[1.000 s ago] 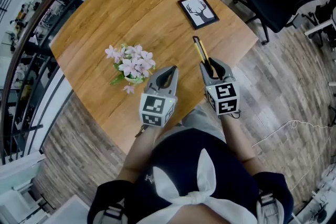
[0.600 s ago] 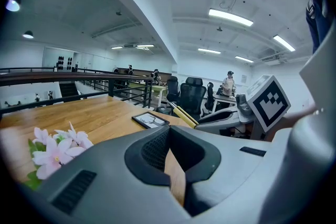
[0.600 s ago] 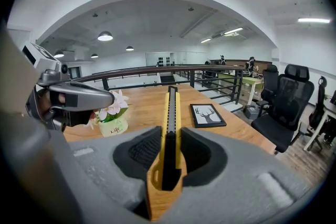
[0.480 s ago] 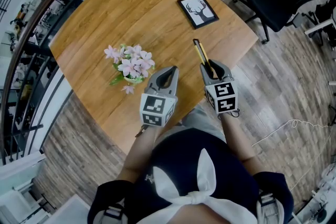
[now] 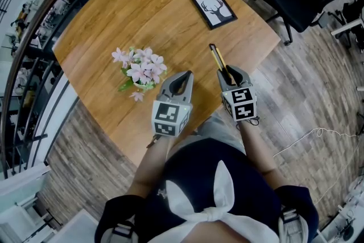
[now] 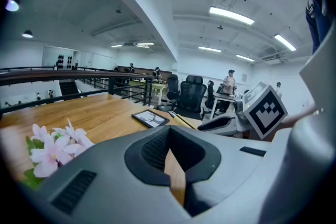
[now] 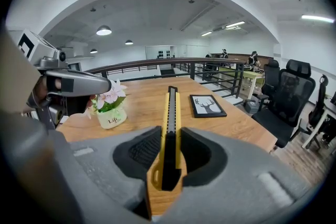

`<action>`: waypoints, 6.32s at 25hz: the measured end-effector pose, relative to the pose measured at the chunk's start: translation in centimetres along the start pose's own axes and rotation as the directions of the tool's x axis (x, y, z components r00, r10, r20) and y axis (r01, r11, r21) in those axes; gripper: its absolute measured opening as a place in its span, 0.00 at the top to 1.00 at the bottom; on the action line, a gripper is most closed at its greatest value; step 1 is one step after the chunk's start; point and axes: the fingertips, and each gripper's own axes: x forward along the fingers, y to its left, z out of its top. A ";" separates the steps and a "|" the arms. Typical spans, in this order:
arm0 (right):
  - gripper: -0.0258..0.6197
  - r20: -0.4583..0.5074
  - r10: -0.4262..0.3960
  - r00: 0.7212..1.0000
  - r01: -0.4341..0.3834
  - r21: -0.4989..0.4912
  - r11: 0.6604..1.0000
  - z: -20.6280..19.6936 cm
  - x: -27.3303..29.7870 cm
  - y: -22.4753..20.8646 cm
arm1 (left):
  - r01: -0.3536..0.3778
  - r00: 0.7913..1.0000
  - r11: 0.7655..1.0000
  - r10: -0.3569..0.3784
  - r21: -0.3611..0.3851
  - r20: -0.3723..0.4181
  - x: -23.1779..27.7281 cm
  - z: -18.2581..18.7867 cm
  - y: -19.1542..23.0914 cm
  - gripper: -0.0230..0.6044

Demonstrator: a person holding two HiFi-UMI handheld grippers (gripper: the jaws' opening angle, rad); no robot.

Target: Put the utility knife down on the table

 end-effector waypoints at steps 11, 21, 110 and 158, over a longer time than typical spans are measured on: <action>0.79 -0.039 0.022 0.999 -0.022 0.001 1.000 -1.5 1.2 0.1 | -0.009 1.000 1.000 0.009 0.007 -0.006 0.0 -0.3 0.0 0.94; 0.79 -0.083 0.030 0.996 -0.031 -0.002 1.000 -3.2 2.2 -0.1 | -0.010 1.000 1.000 0.010 0.005 -0.013 0.5 -0.6 -0.1 0.94; 0.67 -0.269 0.105 0.958 -0.119 -0.037 0.992 -12.7 7.4 -0.1 | 0.025 0.996 0.999 -0.027 -0.026 -0.079 1.4 -2.9 -0.7 0.94; 0.96 0.156 0.091 0.984 -0.083 -0.059 0.995 -0.8 -11.8 6.4 | 0.047 0.999 0.998 -0.048 0.040 0.019 -7.0 -1.3 -8.4 0.94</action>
